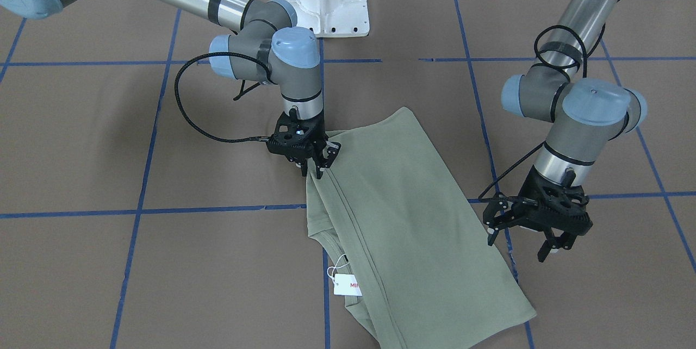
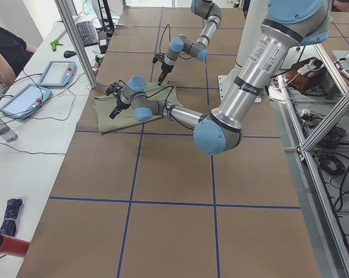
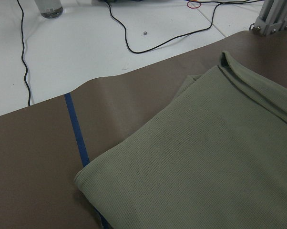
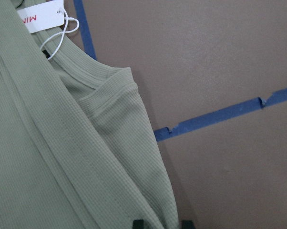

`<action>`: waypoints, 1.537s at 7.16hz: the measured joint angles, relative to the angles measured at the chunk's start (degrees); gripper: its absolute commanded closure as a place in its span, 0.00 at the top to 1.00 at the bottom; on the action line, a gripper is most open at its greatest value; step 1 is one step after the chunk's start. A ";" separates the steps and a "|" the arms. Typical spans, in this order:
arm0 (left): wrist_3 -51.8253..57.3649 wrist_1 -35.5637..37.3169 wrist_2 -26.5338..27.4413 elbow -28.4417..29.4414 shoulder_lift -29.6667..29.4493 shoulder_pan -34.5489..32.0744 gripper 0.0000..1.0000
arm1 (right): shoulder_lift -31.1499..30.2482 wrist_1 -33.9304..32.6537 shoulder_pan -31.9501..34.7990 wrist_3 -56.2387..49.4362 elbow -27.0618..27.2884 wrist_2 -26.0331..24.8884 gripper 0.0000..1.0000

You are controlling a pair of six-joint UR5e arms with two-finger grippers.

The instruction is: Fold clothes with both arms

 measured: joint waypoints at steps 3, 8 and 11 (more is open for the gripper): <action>0.00 -0.08 0.00 0.06 0.00 0.08 1.00 | -2.20 -0.65 -0.40 0.51 3.74 -0.78 0.00; -3.99 -0.22 -0.08 -0.17 -0.05 1.72 1.00 | -19.29 -13.15 -13.77 7.24 32.46 -10.57 0.98; -4.27 -0.25 -0.09 -0.34 -0.05 2.21 1.00 | -19.77 -14.62 -15.53 5.71 33.36 -11.46 1.00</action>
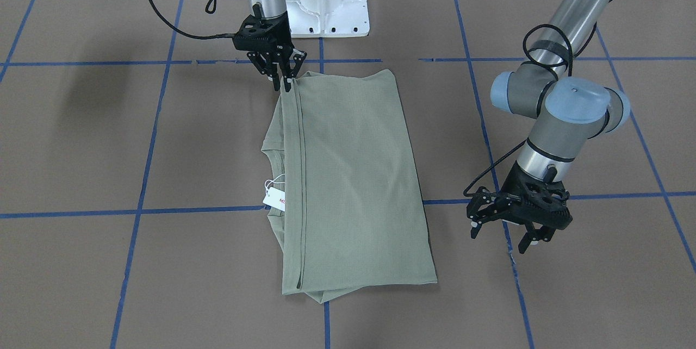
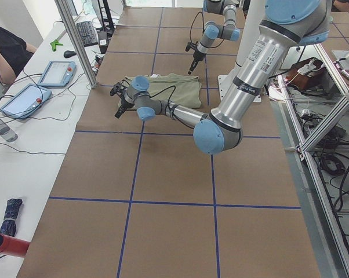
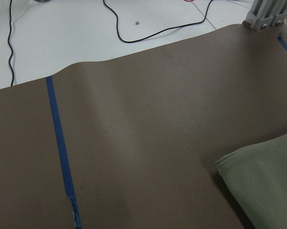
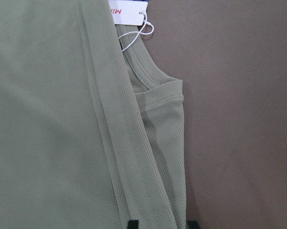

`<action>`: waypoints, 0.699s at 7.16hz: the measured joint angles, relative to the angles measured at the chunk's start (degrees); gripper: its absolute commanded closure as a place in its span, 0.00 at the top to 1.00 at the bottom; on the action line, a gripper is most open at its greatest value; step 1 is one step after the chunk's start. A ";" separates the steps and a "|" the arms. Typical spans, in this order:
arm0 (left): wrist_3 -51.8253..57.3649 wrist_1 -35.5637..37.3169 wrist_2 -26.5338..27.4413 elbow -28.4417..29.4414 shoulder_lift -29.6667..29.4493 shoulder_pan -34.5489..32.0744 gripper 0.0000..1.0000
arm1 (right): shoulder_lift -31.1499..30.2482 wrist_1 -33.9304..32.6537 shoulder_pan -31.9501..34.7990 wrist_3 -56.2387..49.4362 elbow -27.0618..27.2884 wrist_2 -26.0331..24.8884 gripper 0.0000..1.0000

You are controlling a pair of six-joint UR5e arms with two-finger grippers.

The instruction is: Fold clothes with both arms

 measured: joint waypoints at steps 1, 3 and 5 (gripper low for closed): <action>-0.02 -0.01 0.00 0.01 0.00 0.05 1.00 | 0.43 -0.16 1.09 -5.07 -0.11 2.96 1.00; -0.03 -0.01 0.00 0.07 0.14 0.12 1.00 | 2.60 -3.23 2.47 -15.42 -1.77 8.52 1.00; -0.09 -0.01 0.02 0.09 0.36 0.16 1.00 | 6.69 -12.52 2.63 -25.01 -3.23 11.85 0.85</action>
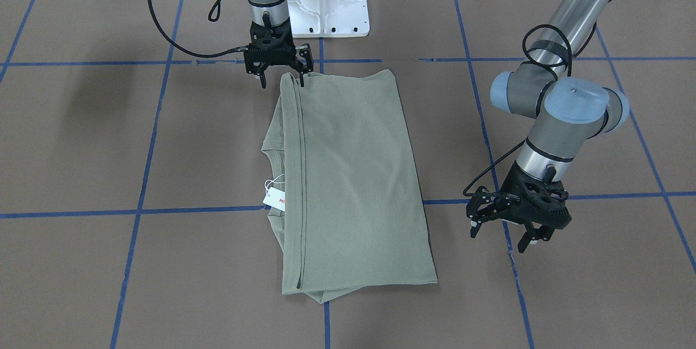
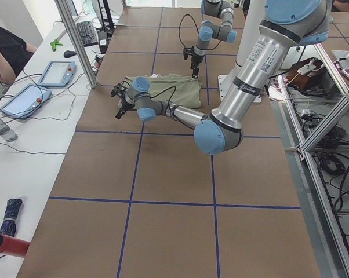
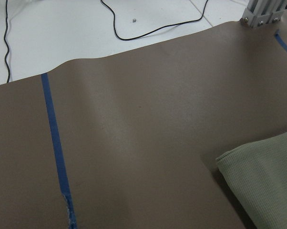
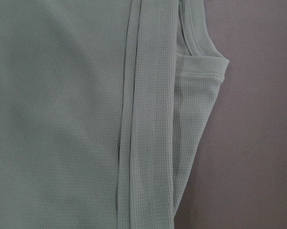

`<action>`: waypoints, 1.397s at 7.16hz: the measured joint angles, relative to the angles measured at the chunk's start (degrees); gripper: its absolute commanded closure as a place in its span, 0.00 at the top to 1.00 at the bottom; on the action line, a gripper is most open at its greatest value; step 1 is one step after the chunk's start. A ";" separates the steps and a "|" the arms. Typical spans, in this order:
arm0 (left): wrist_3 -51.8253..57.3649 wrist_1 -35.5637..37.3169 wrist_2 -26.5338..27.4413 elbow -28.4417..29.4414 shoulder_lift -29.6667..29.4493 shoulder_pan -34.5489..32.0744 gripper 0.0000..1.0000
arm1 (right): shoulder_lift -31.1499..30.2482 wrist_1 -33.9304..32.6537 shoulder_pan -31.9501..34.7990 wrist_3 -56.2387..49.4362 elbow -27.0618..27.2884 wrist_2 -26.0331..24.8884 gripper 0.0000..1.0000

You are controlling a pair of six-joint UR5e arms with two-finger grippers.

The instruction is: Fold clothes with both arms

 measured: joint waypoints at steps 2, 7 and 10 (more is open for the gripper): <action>-0.03 -0.02 0.04 -0.20 0.47 0.05 1.00 | 1.32 -3.09 -0.07 -4.25 -1.17 0.39 0.72; 0.02 -0.09 -0.02 -0.64 1.25 0.18 1.00 | 4.57 -3.31 -0.32 -7.04 -6.03 0.44 0.19; 0.06 -0.09 -0.02 -0.61 1.27 0.19 1.00 | 4.71 -3.22 -0.49 -6.41 -6.07 0.51 0.00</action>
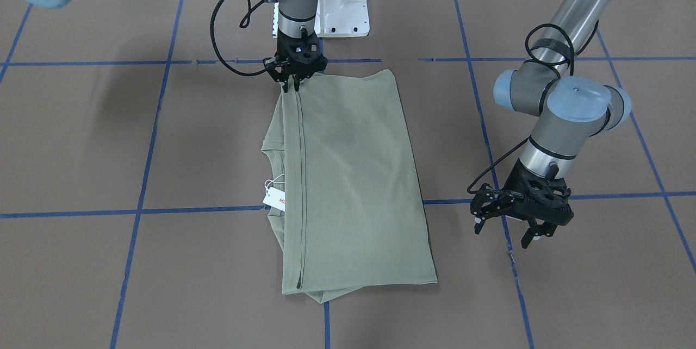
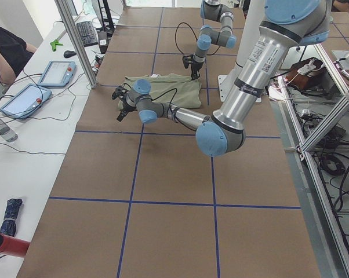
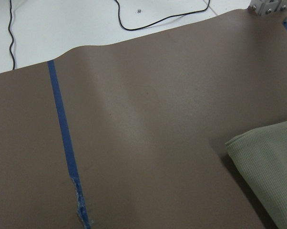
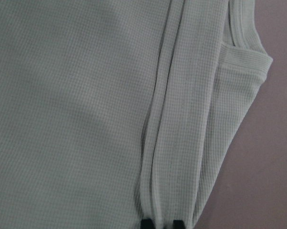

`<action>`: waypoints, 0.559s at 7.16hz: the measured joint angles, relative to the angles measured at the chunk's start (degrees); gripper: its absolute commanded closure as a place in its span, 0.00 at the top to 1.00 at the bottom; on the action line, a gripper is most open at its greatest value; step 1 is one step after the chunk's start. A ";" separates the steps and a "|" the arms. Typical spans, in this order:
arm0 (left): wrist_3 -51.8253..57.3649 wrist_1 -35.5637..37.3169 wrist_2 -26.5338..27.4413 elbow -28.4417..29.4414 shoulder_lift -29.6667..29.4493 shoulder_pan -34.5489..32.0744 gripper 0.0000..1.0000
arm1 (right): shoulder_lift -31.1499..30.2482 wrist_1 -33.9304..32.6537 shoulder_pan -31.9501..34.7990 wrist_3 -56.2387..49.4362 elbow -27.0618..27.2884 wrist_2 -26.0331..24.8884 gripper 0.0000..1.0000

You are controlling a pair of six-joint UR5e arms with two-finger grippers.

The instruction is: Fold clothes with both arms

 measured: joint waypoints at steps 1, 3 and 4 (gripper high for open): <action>0.00 0.00 0.00 -0.01 0.00 0.00 1.00 | -0.05 0.04 -0.03 0.33 0.01 -0.03 0.00; -0.06 0.00 0.00 -0.07 0.00 0.04 1.00 | -0.55 -0.07 0.51 0.97 1.07 -0.04 0.00; -0.08 0.00 0.00 -0.11 0.00 0.12 1.00 | -1.99 -0.16 1.10 1.23 3.25 0.02 0.00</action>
